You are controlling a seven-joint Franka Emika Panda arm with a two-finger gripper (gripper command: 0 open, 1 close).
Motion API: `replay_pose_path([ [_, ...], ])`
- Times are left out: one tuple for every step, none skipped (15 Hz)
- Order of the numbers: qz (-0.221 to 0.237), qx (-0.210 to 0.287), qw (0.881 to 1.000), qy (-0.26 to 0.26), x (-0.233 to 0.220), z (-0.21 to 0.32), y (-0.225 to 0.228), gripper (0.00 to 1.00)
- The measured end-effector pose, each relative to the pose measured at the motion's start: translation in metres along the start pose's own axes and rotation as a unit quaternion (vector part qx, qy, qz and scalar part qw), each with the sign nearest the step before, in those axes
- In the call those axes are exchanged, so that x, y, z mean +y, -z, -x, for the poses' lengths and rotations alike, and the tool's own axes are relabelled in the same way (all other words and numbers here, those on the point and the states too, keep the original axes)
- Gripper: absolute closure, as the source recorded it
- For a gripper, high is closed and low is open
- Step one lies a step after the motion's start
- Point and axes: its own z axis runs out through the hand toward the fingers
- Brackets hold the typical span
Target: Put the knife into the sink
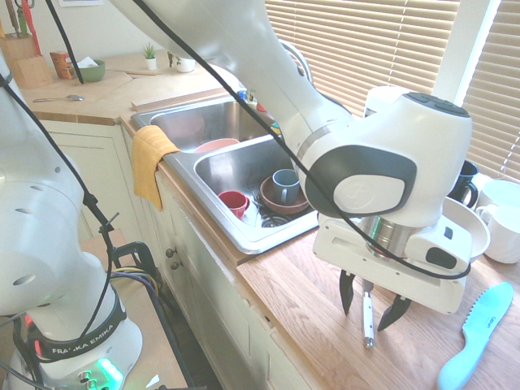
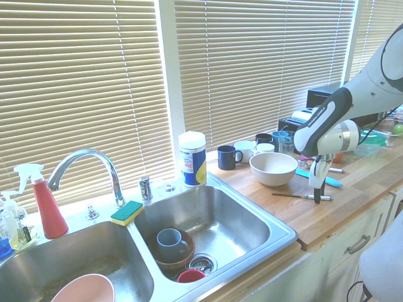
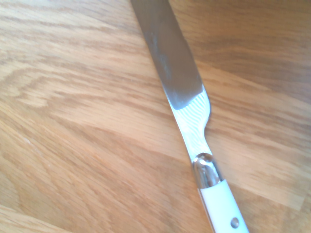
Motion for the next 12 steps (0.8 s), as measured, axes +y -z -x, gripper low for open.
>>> replay_pose_path([
  [0.0, 0.001, 1.0, -0.001, 0.0, -0.0001, 0.0, 1.0],
  [0.0, 0.001, 1.0, -0.002, 0.0, -0.0003, 0.0, 1.0],
  [0.0, 0.001, 1.0, -0.003, 0.0, -0.0003, -0.0001, 1.0],
  [0.0, 0.001, 1.0, -0.003, 0.0001, -0.0003, -0.0001, 1.0],
  [0.0, 0.001, 1.0, -0.004, 0.0004, -0.0003, -0.0002, 1.0],
  [0.0, 0.002, 1.0, -0.004, 0.0006, -0.0004, -0.0002, 1.0],
  [0.0, 0.002, 1.0, -0.004, 0.0006, -0.0005, -0.0002, 1.0],
  [0.0, 0.003, 1.0, -0.005, 0.0007, -0.0006, -0.0001, 1.0],
  [0.0, 0.003, 1.0, -0.007, 0.0007, -0.0008, 0.0001, 1.0],
  [0.0, 0.004, 1.0, -0.009, 0.0009, -0.001, 0.0003, 1.0],
  [0.0, 0.004, 1.0, -0.01, 0.0012, -0.001, 0.0004, 1.0],
  [-0.001, 0.004, 1.0, -0.015, 0.0014, -0.0009, 0.0004, 1.0],
])
